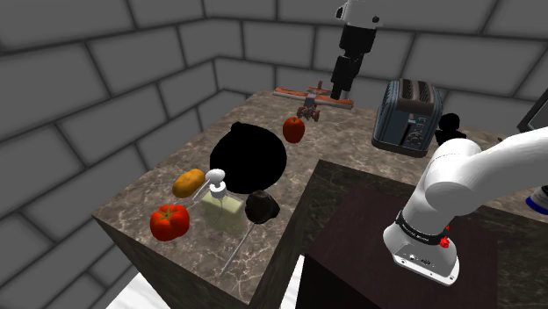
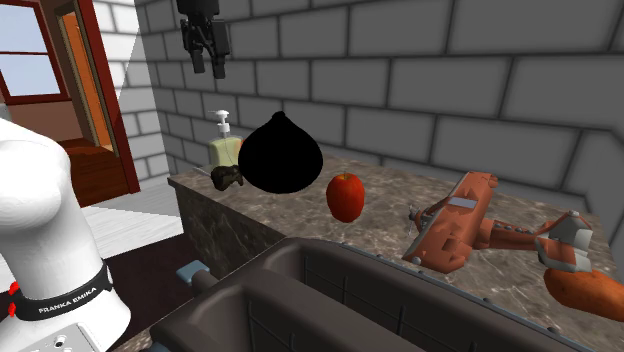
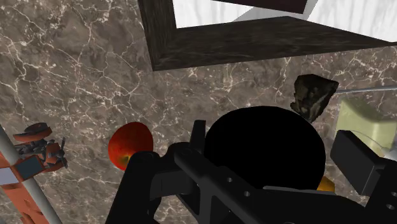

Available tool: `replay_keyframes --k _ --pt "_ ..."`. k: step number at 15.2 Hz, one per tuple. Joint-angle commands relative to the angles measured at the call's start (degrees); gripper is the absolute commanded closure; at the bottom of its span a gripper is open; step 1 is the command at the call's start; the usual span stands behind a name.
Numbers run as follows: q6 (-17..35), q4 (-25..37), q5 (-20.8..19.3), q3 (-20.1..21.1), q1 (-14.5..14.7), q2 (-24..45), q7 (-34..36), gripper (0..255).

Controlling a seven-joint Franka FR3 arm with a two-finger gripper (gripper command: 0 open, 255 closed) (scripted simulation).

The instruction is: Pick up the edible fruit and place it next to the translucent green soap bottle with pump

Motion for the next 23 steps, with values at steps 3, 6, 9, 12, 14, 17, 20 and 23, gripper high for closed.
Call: replay_keyframes --k 3,6,9,12,14,17,20,23 --pt "2.76 -0.74 -1.12 -1.47 -0.17 2.27 -2.84 0" --pt "6.89 -1.22 -2.6 -3.65 -0.38 6.23 -6.97 0" --pt "10.93 -0.96 -3.77 -5.74 -0.56 10.77 -11.0 0" --pt "14.77 0.07 -4.57 -7.74 -0.67 15.84 -14.96 0" --pt "17.17 1.17 -4.87 -9.0 -0.72 19.47 -17.58 0" --pt "20.47 3.45 -4.93 -10.76 -0.75 25.22 -21.51 0" --pt "23.32 6.47 -4.51 -12.32 -0.81 31.28 -25.44 0" --pt "25.65 10.22 -3.61 -13.6 -0.99 37.6 -29.38 0"
